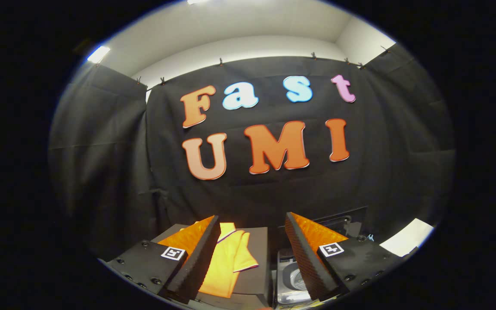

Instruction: Put the clothes into the washing machine and then close the washing machine lid.

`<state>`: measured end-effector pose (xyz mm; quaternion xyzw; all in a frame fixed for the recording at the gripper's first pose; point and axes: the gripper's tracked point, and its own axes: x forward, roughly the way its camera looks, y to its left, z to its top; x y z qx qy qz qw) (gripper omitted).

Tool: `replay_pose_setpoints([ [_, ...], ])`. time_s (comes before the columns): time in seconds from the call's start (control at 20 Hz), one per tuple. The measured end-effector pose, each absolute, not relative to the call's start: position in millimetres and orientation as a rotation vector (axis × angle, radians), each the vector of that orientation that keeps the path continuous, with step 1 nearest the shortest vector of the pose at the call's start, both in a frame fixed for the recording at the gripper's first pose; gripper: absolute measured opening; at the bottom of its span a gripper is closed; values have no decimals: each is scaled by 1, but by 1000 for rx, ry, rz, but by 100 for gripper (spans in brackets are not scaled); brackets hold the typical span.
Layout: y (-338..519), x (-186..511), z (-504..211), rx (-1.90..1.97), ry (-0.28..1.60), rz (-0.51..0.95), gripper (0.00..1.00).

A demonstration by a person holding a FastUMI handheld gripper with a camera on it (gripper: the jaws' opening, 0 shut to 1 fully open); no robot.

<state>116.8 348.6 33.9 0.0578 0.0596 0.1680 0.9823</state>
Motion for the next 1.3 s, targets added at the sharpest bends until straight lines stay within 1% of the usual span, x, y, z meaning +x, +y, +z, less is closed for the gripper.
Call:
replay_pose_setpoints([
  [0.1,393,127,31,115,149,392,97],
  [0.3,463,146,-2,96,236,463,97],
  [0.55,517,158,-52,63,351,509,98],
  [0.85,539,169,-122,9,497,475,97],
  [1.15,537,171,-153,-91,568,406,98],
  [1.3,539,168,-159,-15,626,409,98],
])
